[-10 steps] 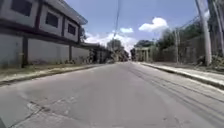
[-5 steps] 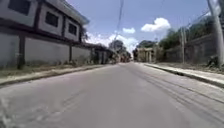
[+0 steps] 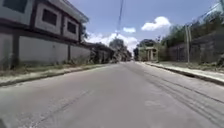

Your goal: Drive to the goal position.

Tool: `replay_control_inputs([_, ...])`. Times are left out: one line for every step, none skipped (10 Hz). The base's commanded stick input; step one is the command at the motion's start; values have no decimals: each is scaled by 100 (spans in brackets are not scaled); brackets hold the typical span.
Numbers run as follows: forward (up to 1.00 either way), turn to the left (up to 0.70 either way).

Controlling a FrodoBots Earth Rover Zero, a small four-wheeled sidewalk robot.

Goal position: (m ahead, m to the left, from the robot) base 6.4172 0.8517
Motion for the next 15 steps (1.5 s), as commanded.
replay_control_inputs([100,3])
replay_control_inputs([100,3])
replay_control_inputs([100,3])
replay_control_inputs([100,3])
replay_control_inputs([100,3])
replay_control_inputs([100,3])
replay_control_inputs([100,3])
replay_control_inputs([100,3])
replay_control_inputs([100,3])
replay_control_inputs([100,3])
replay_control_inputs([100,3])
replay_control_inputs([100,3])
replay_control_inputs([100,3])
replay_control_inputs([100,2])
replay_control_inputs([100,0])
